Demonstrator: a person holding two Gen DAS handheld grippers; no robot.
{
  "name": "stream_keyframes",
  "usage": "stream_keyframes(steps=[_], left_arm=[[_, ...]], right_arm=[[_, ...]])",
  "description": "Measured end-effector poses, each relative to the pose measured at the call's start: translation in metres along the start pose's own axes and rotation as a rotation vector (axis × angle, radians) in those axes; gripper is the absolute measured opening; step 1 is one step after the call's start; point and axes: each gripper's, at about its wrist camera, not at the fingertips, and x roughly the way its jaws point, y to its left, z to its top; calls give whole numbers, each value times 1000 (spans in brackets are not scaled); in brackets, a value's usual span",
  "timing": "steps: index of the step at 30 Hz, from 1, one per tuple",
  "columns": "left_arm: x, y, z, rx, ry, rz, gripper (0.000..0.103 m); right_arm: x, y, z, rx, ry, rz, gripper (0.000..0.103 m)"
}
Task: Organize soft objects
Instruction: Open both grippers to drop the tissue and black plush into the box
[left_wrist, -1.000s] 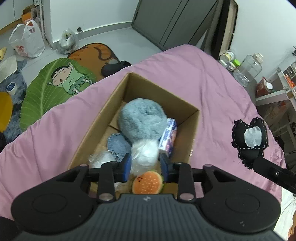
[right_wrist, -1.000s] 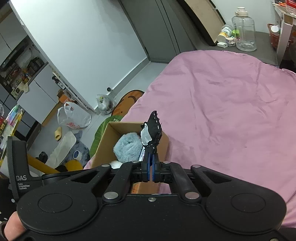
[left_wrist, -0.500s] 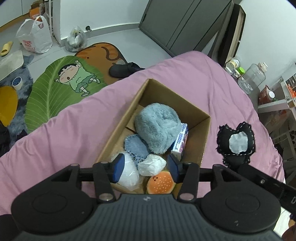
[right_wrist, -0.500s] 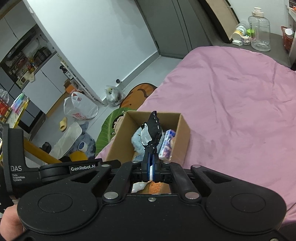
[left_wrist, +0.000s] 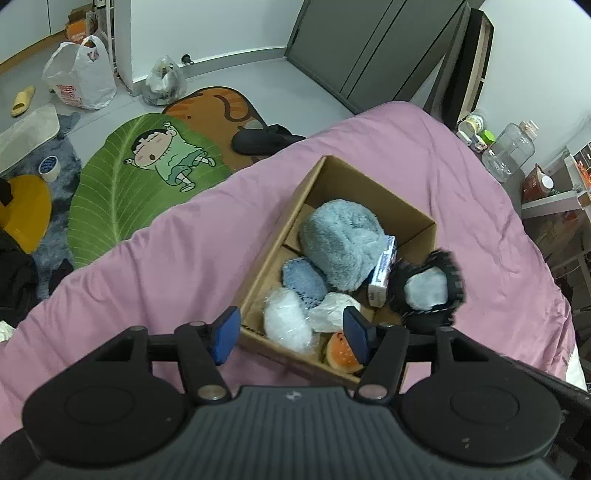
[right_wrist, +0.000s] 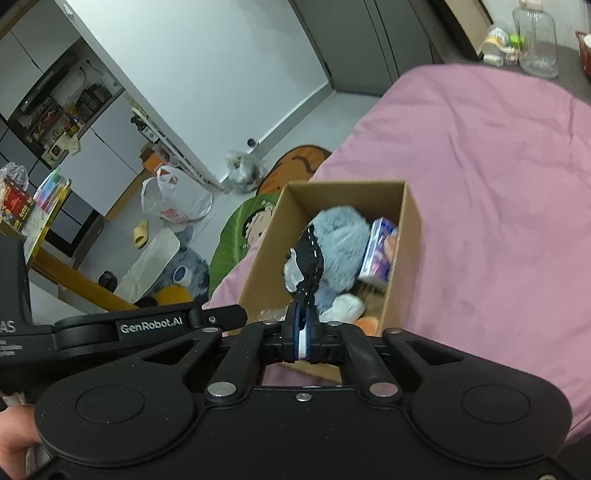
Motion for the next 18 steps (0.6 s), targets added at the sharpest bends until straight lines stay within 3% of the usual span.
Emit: stream_keyframes(steps=[1, 3, 5, 11, 18], left_arm=[[-2, 1, 0, 1, -1, 3, 61], [-6, 1, 0, 8, -6, 7, 62], [-9, 0, -1, 22, -11, 10, 65], [-18, -5, -7, 48, -15, 7, 75], [-33, -8, -17, 64, -33, 18, 79]], right_arm=[[1, 0, -1, 9, 2, 2, 11], [2, 0, -4, 31, 9, 4, 31], [-2, 0, -6, 35, -2, -8, 43], [-14, -3, -8, 52, -24, -21, 44], [-31, -8, -13, 49, -57, -23, 50]])
